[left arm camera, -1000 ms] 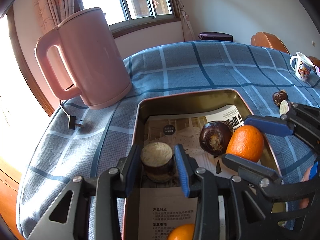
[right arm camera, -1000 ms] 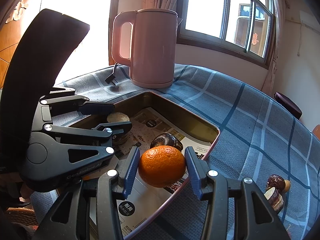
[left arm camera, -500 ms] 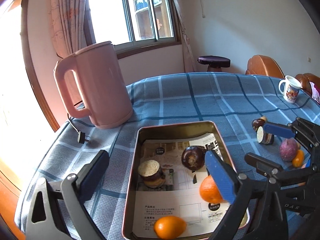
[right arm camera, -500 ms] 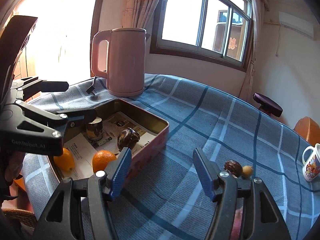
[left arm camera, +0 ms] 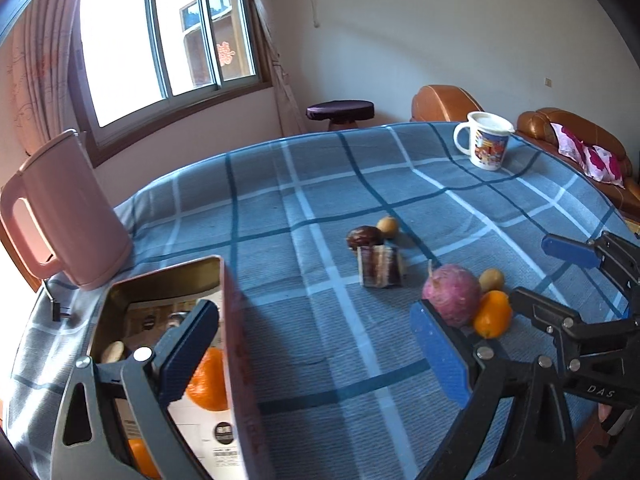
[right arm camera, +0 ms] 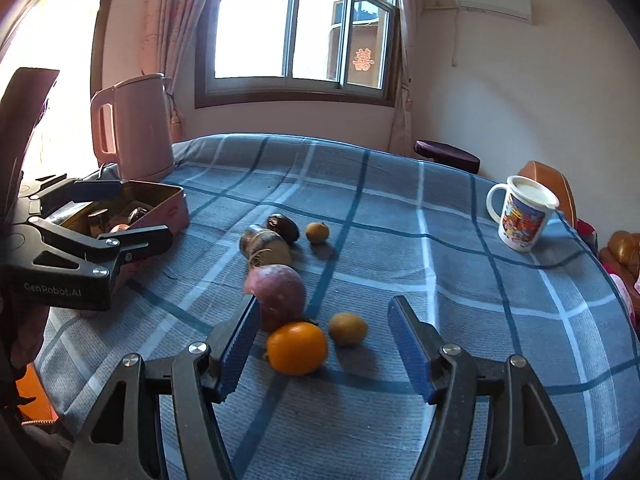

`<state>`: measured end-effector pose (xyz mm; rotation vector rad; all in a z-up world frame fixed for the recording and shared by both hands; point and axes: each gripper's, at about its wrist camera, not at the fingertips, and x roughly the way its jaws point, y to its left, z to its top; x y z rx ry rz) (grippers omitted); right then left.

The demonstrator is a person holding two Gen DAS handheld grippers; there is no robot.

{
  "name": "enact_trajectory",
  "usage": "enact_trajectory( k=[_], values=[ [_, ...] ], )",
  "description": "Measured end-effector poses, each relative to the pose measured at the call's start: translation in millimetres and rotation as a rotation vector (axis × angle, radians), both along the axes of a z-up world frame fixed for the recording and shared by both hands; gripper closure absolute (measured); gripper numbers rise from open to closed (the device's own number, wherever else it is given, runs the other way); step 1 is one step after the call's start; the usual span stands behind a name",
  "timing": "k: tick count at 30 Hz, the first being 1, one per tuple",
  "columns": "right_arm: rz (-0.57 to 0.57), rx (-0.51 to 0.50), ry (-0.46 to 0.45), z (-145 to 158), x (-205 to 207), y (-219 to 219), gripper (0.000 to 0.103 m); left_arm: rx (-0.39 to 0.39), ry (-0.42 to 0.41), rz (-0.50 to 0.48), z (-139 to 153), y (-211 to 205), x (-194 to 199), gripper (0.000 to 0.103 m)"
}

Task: Organize fruits
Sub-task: 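Move both tools back toward the remaining fruits on the tablecloth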

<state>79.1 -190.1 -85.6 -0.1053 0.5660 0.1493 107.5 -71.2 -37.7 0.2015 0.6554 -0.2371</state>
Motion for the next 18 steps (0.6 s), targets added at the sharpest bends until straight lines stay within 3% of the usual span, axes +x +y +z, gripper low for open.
enact_trajectory(
  k=[7,12,15,18],
  values=[
    [-0.117,0.037,0.024,-11.5,2.1,-34.1,0.035,-0.018,0.063,-0.084,-15.1,-50.1,11.9,0.004],
    [-0.164,0.029,0.01,-16.5,2.0,-38.1,0.035,-0.057,0.136,-0.114,-28.5,-63.2,26.6,0.005],
    [-0.163,0.032,0.019,-21.4,2.9,-37.1,0.035,-0.08,0.178,-0.12,-36.4,-66.9,33.2,0.01],
    [-0.165,0.013,0.013,-22.0,2.4,-34.7,0.035,-0.083,0.169,-0.134,-36.8,-72.0,33.4,0.015]
  ],
)
